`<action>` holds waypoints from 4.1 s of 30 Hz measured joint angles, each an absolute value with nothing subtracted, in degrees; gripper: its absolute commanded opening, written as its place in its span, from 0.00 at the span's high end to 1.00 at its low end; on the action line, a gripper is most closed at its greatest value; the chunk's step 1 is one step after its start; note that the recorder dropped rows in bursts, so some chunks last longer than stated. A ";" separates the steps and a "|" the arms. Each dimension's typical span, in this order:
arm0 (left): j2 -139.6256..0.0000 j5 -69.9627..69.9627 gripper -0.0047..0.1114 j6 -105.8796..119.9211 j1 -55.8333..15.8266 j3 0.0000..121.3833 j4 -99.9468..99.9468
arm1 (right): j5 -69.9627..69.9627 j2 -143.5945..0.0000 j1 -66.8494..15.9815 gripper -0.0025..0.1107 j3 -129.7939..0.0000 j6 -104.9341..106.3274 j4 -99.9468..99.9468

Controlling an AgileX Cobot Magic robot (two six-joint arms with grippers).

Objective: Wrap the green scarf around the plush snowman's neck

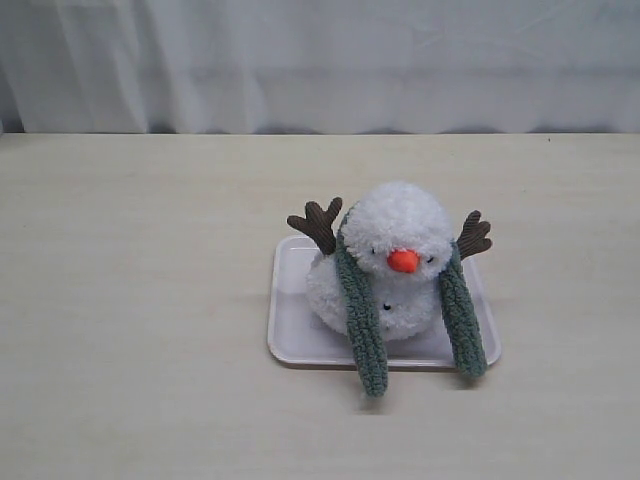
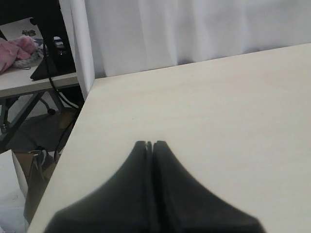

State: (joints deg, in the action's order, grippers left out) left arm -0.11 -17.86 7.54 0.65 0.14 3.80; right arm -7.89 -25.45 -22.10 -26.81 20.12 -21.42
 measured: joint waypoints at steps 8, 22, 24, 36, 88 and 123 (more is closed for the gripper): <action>-0.11 -17.86 0.96 7.54 0.65 0.14 3.93 | -7.89 -25.45 -22.10 0.94 -26.81 20.12 -21.42; -0.11 -17.95 0.96 7.54 0.65 0.14 3.93 | -7.89 -25.45 -22.10 0.94 -26.81 20.12 -21.42; -0.11 -17.95 0.96 7.54 0.65 0.14 3.93 | -7.89 -25.45 -22.10 0.94 -26.81 20.12 -21.42; -0.11 -17.95 0.96 7.54 0.65 0.14 3.93 | -7.89 -25.45 -22.10 0.94 -26.81 20.12 -21.42; -0.11 -17.95 0.96 7.54 0.65 0.14 3.93 | 9.40 -0.29 -0.74 0.94 -2.10 -6.24 0.43; -0.11 -17.95 0.96 7.54 0.65 0.14 3.93 | -19.20 -0.29 -0.74 0.94 -0.11 2.34 3.28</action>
